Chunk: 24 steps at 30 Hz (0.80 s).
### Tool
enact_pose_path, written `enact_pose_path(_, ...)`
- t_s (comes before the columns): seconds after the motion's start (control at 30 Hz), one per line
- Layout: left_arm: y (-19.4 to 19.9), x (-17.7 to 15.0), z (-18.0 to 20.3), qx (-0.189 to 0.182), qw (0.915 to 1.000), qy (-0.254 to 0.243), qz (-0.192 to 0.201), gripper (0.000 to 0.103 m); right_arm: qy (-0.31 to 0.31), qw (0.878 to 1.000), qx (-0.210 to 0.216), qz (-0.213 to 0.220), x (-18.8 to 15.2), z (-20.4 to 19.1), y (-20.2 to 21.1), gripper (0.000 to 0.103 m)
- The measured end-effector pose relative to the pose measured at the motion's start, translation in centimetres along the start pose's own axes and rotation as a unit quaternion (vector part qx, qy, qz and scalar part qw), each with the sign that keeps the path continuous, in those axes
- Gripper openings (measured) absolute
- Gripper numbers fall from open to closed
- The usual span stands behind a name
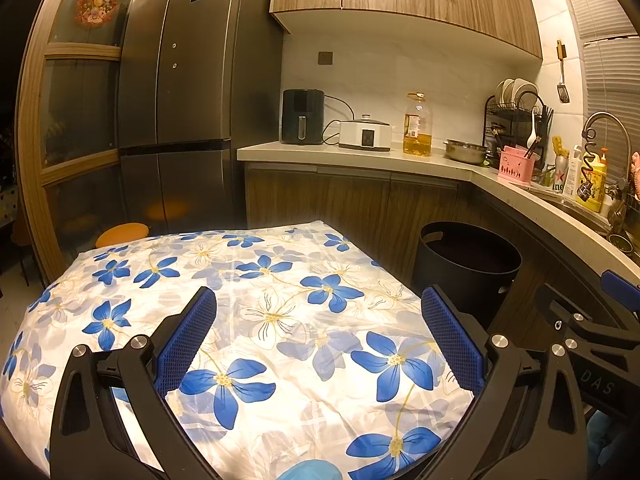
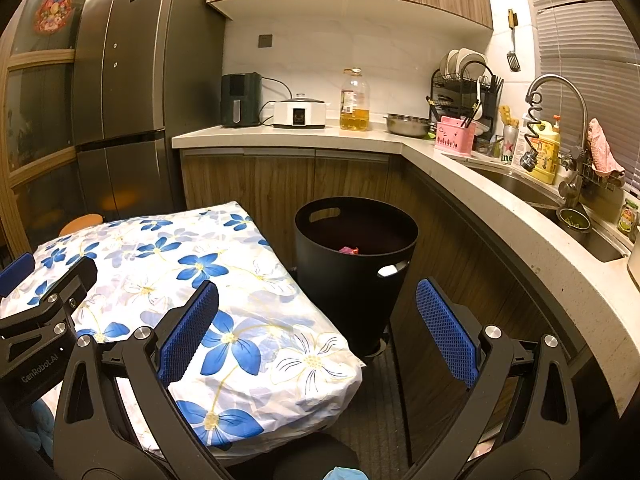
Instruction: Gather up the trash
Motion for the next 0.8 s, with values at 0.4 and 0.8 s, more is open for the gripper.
enact_pose_path(0.4,-0.02,-0.17,0.09,-0.001,1.0,-0.001,-0.001,0.098,0.0,1.0,0.0,0.0,0.02,0.06,-0.01,0.098)
enact_pose_path(0.8,-0.06,-0.26,0.1,-0.001,1.0,-0.002,-0.001,0.098,0.0,1.0,0.0,0.0,0.05,0.15,-0.02,0.098)
Point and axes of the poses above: each gripper's, at about its wrist camera, not at the fingertips, and y roughly against the way its jaws point, z to its right, x to its top, the point moved 10 cm from there along -y, roughly the way its jaws point, and after that the axes turned 2 degrees about -z, right-handed, at the moved point
